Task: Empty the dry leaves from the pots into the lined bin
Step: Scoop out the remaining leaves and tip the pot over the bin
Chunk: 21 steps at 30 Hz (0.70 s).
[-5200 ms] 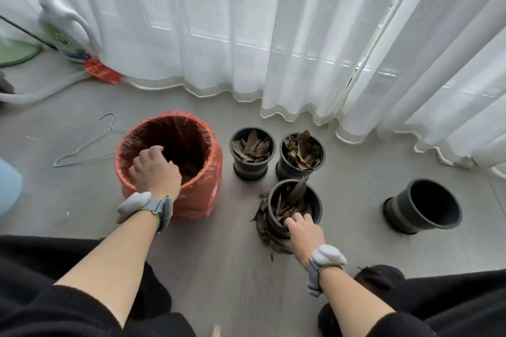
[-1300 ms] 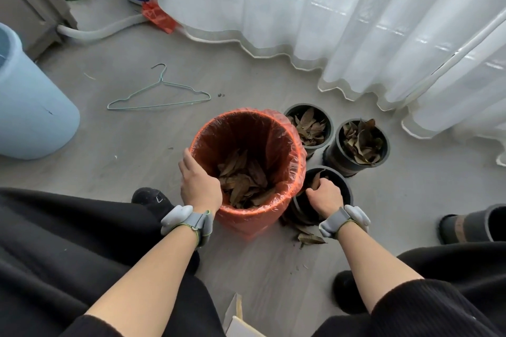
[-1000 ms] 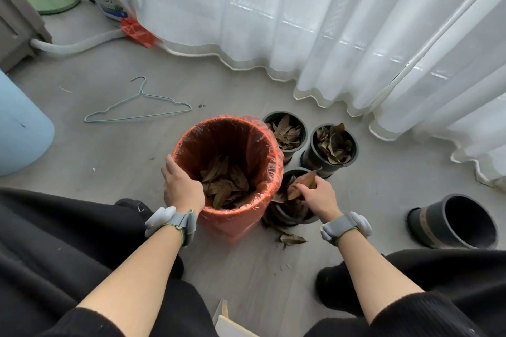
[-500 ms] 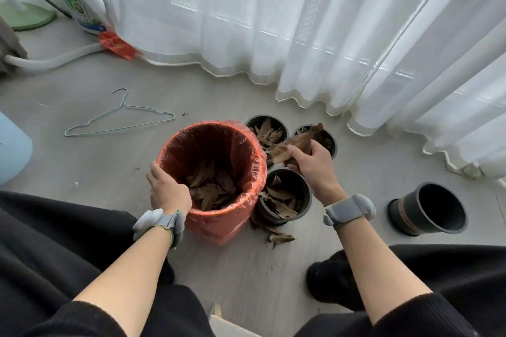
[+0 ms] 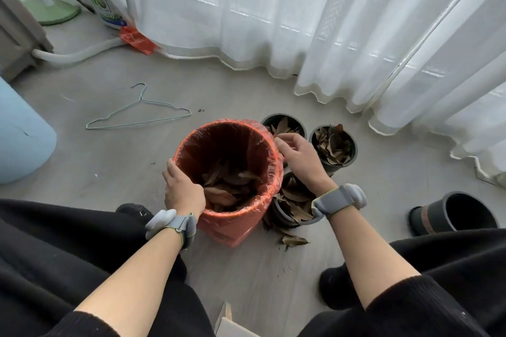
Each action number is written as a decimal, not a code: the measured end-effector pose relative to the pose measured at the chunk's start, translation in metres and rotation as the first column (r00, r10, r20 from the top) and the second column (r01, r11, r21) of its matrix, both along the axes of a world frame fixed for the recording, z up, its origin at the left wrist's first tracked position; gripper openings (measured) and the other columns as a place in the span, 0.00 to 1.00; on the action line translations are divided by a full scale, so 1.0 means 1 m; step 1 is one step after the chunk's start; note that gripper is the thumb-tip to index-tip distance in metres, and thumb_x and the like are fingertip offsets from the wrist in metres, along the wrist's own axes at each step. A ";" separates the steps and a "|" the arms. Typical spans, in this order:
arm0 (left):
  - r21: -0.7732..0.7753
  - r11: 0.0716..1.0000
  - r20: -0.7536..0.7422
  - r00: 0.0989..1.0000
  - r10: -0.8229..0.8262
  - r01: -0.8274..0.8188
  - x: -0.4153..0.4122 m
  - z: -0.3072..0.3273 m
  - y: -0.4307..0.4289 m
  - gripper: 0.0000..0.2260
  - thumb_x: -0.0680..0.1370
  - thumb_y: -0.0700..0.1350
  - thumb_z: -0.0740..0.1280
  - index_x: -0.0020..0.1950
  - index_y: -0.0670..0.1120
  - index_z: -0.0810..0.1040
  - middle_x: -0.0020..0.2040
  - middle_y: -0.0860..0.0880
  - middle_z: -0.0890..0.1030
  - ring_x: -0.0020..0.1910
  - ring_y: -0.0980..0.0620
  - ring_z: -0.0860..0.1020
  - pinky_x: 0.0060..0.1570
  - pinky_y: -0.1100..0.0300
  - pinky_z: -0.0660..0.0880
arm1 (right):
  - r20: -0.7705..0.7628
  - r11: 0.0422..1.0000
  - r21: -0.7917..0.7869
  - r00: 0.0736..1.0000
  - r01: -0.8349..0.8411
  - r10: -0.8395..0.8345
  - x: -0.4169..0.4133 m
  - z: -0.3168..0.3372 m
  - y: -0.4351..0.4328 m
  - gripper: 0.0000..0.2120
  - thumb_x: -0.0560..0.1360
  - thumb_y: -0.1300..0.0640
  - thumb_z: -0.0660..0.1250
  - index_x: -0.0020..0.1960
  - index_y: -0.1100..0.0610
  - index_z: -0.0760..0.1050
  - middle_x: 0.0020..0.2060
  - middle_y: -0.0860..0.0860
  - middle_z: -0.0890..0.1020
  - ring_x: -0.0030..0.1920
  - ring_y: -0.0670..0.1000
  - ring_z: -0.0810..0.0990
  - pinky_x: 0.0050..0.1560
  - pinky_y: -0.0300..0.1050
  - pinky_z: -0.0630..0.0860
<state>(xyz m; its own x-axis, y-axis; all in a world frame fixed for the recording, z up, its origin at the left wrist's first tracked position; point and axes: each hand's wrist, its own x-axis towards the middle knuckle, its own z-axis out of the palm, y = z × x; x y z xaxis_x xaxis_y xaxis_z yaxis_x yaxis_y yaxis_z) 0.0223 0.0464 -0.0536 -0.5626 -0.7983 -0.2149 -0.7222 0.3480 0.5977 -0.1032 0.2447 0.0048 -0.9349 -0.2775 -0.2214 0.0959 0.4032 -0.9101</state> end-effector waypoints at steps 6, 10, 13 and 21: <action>-0.022 0.999 -0.013 0.999 0.038 -0.039 -0.003 -0.004 -0.002 0.34 0.72 0.30 0.58 0.77 0.45 0.54 0.72 0.42 0.63 0.62 0.34 0.72 0.58 0.44 0.69 | 0.141 0.865 0.500 0.990 -0.049 -0.025 -0.007 -0.067 0.056 0.17 0.76 0.60 0.64 0.65 0.59 0.73 0.60 0.56 0.79 0.58 0.53 0.77 0.59 0.43 0.73; -0.036 0.999 -0.022 0.999 0.035 -0.036 -0.005 -0.005 0.001 0.34 0.72 0.29 0.58 0.77 0.45 0.54 0.72 0.42 0.63 0.61 0.34 0.72 0.57 0.44 0.70 | 0.271 0.734 0.624 0.955 -0.268 0.119 0.016 -0.099 0.058 0.33 0.73 0.56 0.70 0.74 0.58 0.62 0.68 0.60 0.68 0.68 0.60 0.68 0.69 0.51 0.68; -0.050 0.998 -0.022 0.999 0.035 -0.037 -0.005 -0.007 0.001 0.34 0.72 0.30 0.58 0.77 0.45 0.54 0.72 0.43 0.63 0.61 0.34 0.72 0.57 0.44 0.70 | 0.272 0.662 0.683 0.949 -0.308 0.161 0.023 -0.113 0.052 0.39 0.71 0.56 0.71 0.77 0.56 0.57 0.70 0.59 0.63 0.70 0.62 0.63 0.69 0.52 0.66; -0.067 0.998 -0.018 1.000 0.019 -0.020 -0.005 -0.009 -0.001 0.34 0.73 0.30 0.58 0.77 0.46 0.53 0.73 0.43 0.62 0.62 0.36 0.73 0.57 0.45 0.72 | 0.152 0.703 0.682 0.979 -0.201 0.133 0.012 -0.136 0.035 0.36 0.72 0.45 0.71 0.73 0.59 0.62 0.67 0.58 0.72 0.67 0.59 0.72 0.62 0.54 0.73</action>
